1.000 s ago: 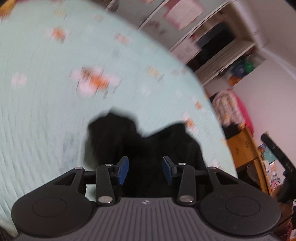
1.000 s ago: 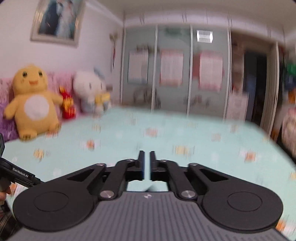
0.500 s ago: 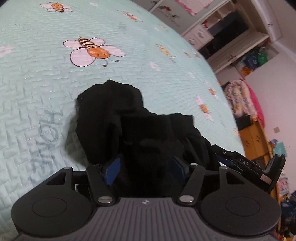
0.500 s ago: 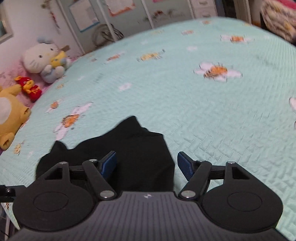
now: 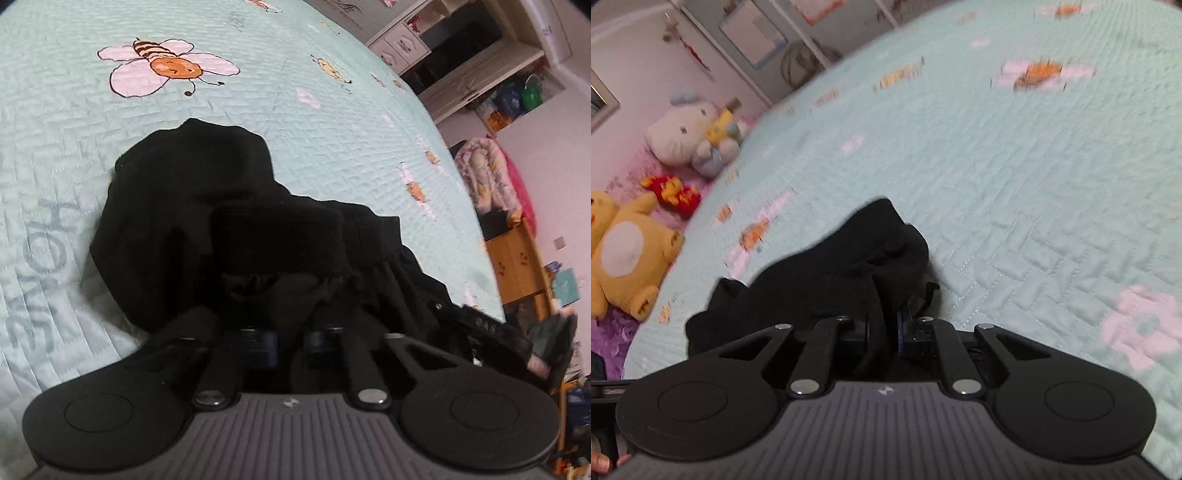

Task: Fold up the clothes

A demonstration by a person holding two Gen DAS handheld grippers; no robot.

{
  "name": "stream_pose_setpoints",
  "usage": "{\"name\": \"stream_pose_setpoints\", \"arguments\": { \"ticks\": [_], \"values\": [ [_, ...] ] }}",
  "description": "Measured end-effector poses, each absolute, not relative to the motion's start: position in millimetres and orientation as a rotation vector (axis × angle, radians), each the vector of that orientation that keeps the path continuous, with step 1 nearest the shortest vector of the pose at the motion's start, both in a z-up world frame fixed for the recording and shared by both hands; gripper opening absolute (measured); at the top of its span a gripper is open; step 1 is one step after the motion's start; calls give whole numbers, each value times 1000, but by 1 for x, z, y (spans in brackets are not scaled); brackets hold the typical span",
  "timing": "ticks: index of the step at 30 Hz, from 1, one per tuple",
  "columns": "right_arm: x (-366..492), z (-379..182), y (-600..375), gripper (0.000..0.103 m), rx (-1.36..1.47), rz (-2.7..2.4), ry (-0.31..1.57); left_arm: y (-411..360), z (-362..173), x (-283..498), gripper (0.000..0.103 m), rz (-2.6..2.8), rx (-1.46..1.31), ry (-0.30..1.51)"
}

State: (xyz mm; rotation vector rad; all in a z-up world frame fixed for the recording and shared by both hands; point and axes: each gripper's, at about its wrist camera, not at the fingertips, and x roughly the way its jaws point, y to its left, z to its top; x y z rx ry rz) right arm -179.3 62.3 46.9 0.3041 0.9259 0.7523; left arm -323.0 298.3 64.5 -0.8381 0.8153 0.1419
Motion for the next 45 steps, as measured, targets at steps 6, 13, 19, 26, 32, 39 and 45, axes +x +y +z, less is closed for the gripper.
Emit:
{"name": "stream_pose_setpoints", "arguments": {
  "ticks": [6,13,19,26,32,39,45],
  "values": [
    [-229,102,41,7,261,816,732,289,92,-343,0,136,-778,726],
    [-282,165,36,3,265,957,582,295,161,-358,0,183,-647,541],
    [-298,226,35,2,313,999,425,305,268,-349,0,202,-475,342],
    [-284,306,48,2,297,950,223,282,383,-331,0,235,-236,172],
    [-271,391,66,1,379,1004,87,269,474,-326,0,322,-86,23],
    [-277,441,89,1,431,1128,33,271,533,-331,0,396,12,-65],
    [-282,407,94,1,366,1064,45,272,478,-294,0,302,-12,84]
  ]
}}
